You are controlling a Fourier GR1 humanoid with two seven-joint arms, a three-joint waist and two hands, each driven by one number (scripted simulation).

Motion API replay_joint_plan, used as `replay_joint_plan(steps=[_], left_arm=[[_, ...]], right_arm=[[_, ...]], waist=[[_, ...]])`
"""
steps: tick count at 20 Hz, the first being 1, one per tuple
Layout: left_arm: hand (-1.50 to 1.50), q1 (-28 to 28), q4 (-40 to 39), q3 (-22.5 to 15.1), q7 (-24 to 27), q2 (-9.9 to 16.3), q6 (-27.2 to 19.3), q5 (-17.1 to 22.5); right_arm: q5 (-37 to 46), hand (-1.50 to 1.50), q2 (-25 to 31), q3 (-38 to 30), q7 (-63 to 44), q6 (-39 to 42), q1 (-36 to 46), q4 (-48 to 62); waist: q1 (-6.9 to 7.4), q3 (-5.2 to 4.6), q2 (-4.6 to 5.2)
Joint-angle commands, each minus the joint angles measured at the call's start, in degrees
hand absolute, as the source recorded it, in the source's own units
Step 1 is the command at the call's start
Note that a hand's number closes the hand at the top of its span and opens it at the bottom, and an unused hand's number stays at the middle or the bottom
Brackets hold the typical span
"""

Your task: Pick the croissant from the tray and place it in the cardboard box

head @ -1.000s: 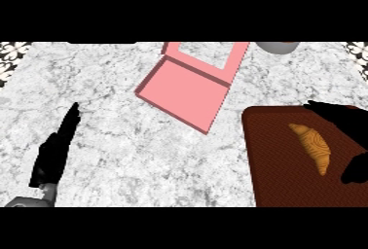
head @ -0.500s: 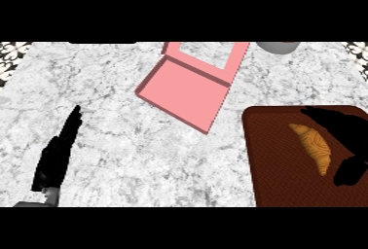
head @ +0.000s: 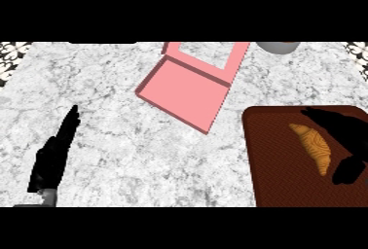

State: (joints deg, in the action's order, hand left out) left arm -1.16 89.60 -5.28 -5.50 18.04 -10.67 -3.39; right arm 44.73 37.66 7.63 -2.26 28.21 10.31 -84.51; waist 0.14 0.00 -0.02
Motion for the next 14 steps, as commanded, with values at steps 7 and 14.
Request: replay_joint_plan(steps=[7,14], left_arm=[[0.00,1.6,-2.0,3.7,-0.2,-2.5,3.8,-2.2],[0.00,-0.6,-2.2,4.0,2.7,-5.3,4.6,-4.6]], right_arm=[[7.8,-1.50,-7.0,-1.4,1.7,-1.8,-1.8,0.7],[10.7,-1.50,-8.9,-3.5,2.8,-0.4,-0.8,2.3]], waist=[[-0.12,0.00,0.00],[-0.15,-0.01,-0.02]])
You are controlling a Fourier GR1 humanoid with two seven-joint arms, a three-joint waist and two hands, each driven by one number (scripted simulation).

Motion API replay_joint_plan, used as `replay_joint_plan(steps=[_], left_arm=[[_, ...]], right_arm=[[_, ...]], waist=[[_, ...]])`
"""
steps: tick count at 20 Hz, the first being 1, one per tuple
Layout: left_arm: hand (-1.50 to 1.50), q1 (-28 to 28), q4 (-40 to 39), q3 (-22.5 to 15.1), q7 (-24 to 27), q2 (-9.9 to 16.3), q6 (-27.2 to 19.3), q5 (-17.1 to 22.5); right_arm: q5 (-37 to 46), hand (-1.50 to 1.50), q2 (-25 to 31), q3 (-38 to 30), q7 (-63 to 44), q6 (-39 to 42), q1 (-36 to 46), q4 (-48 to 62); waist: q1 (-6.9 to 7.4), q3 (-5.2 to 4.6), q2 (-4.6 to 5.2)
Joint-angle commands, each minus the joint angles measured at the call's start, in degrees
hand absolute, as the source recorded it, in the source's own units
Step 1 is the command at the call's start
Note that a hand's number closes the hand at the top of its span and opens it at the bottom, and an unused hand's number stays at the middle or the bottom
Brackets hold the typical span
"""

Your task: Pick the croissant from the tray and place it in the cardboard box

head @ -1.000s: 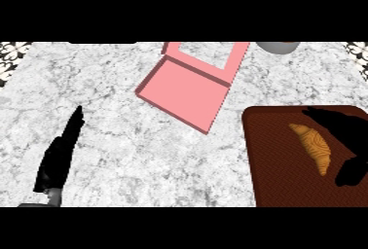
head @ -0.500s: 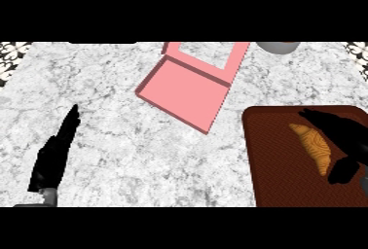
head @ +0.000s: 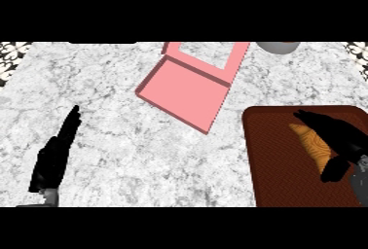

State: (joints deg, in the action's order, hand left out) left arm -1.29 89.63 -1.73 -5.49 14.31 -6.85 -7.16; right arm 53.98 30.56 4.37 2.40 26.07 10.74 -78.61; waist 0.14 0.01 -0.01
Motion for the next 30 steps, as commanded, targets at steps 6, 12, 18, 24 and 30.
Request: replay_joint_plan(steps=[6,12,18,24,30], left_arm=[[0.00,4.4,-2.1,4.7,-1.8,0.4,3.4,0.1],[0.00,2.9,-2.3,5.7,0.7,-0.4,4.5,-0.5],[0.00,0.7,0.1,4.1,-0.3,-1.7,3.0,-2.5],[0.00,2.3,1.0,2.2,-1.3,-2.5,3.4,-3.5],[0.00,2.0,0.0,3.8,0.0,-1.5,4.6,-2.7]], right_arm=[[4.7,-1.50,-0.8,-1.1,2.9,0.3,-0.3,1.9],[5.1,1.50,-2.8,-2.6,5.2,0.9,3.0,6.7],[10.6,1.50,-2.1,-2.2,8.5,-14.7,-1.0,4.1],[10.4,1.50,-4.9,-4.8,14.6,-18.5,20.8,29.6],[10.2,1.50,-4.8,-7.8,20.0,-22.7,33.3,42.8]], waist=[[-0.19,-0.02,-0.01],[-0.03,-0.02,0.01],[-0.11,-0.01,-0.03],[2.30,0.13,0.63],[1.81,0.07,0.45]])
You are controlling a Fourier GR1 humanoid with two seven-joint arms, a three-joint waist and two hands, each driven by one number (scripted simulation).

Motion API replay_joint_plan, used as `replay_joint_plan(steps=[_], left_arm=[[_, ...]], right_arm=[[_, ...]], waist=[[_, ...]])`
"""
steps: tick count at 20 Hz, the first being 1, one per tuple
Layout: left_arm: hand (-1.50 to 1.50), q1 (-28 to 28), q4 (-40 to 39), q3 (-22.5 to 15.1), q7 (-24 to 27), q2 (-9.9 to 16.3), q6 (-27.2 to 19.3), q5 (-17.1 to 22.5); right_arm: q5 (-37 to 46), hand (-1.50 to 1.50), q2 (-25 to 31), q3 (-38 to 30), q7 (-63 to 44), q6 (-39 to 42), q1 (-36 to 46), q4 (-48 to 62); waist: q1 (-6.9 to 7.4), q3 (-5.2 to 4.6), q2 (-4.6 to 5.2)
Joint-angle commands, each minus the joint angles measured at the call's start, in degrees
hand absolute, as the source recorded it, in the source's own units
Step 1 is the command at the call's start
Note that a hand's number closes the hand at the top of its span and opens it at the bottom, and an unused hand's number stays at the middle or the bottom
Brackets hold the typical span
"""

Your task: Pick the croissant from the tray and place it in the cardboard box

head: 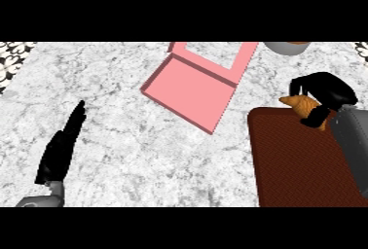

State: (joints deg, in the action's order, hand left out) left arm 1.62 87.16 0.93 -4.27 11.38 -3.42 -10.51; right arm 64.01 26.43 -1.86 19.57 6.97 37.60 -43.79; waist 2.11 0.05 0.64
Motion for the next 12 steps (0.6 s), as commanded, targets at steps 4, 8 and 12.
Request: replay_joint_plan(steps=[4,8,12], left_arm=[[0.00,-2.9,7.5,-1.2,-5.1,-0.7,-0.6,-1.3],[0.00,-1.3,-0.4,3.3,1.1,1.8,2.3,1.8],[0.00,-1.8,0.8,1.0,-0.1,-0.5,-0.2,-0.5]], right_arm=[[0.7,1.50,-0.2,-2.8,2.6,-7.4,9.8,9.9],[-3.6,1.50,-0.7,-5.6,3.5,-3.7,11.9,6.9],[-13.2,1.50,-2.2,-10.7,12.6,2.9,14.7,4.7]], waist=[[-0.49,0.03,-0.37],[-1.61,-0.06,-0.56],[-2.07,-0.03,-0.84]])
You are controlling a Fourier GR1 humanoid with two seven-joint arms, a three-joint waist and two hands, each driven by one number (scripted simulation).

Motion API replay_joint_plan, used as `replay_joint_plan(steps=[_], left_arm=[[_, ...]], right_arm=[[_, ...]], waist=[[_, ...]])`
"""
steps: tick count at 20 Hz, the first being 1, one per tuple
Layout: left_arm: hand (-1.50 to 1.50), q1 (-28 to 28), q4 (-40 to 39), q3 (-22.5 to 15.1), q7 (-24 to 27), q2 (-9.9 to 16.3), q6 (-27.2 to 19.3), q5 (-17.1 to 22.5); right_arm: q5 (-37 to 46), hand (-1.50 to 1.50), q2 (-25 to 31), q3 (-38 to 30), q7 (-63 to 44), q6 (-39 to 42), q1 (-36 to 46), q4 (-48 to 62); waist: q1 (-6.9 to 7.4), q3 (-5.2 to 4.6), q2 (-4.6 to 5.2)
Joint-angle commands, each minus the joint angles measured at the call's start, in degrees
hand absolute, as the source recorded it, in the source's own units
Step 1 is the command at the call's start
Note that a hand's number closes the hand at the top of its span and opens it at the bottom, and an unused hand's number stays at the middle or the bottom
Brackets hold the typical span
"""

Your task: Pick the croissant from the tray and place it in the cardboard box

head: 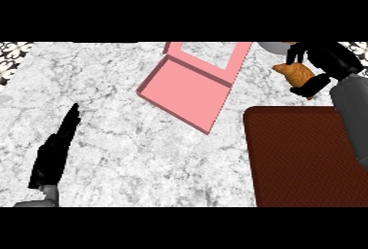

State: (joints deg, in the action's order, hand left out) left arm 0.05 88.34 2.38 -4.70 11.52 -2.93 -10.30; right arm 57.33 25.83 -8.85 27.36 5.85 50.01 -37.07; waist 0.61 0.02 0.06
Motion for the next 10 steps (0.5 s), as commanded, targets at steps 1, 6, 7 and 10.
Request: replay_joint_plan(steps=[1,6,7,10], left_arm=[[0.00,-0.2,-1.6,2.1,1.5,1.8,1.2,1.1],[0.00,-2.2,1.3,-1.2,0.4,-1.5,-1.0,-1.2],[0.00,-2.7,1.6,-1.3,0.9,-2.3,-2.2,-1.9],[0.00,-0.7,1.0,-0.9,-1.7,-1.1,-1.0,-1.9]], right_arm=[[-8.9,1.50,-1.3,-5.0,6.0,6.6,3.0,-3.1],[-15.4,1.50,-3.5,-6.7,6.2,14.9,4.3,-8.9],[-15.8,1.50,-4.5,-5.9,5.2,16.4,4.4,-11.2],[-18.7,1.50,-5.7,-6.6,0.6,20.8,9.3,-13.3]], waist=[[-0.85,-0.04,-0.39],[-0.87,-0.04,-0.50],[-0.92,-0.05,-0.51],[-0.84,-0.05,-0.44]])
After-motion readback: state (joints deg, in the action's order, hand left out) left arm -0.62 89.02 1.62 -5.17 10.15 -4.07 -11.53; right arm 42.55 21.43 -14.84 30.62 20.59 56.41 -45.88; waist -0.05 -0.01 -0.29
